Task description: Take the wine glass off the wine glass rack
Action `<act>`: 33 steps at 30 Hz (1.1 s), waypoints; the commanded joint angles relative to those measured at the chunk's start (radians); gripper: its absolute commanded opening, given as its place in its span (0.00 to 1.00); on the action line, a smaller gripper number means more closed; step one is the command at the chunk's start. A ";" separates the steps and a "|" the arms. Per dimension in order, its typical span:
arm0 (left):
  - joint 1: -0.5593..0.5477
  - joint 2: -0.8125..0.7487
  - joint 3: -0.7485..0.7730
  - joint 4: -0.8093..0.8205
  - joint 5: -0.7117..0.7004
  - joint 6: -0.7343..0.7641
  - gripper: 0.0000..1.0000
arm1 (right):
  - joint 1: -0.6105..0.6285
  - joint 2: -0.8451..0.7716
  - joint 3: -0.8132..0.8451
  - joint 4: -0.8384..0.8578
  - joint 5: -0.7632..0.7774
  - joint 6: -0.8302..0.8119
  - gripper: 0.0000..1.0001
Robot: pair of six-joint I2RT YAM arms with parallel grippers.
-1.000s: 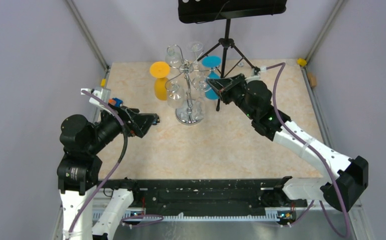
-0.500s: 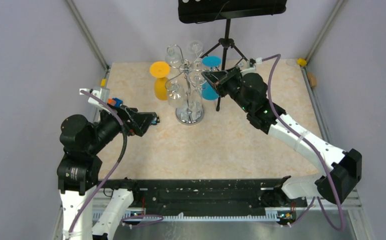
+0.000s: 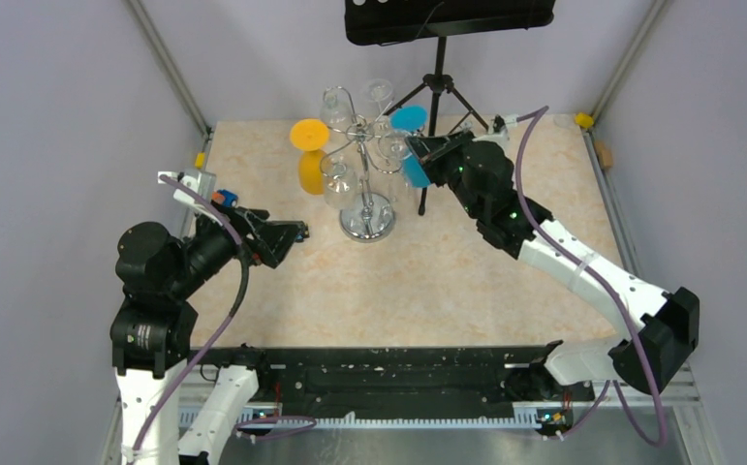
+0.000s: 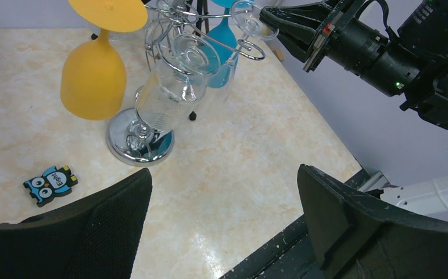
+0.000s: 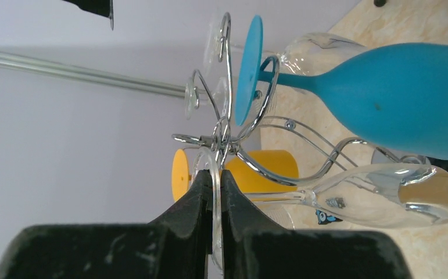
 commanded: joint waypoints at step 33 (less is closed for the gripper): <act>-0.300 0.062 -0.428 1.001 0.239 -0.158 0.95 | 0.007 -0.550 -0.237 -0.246 -0.422 0.029 0.00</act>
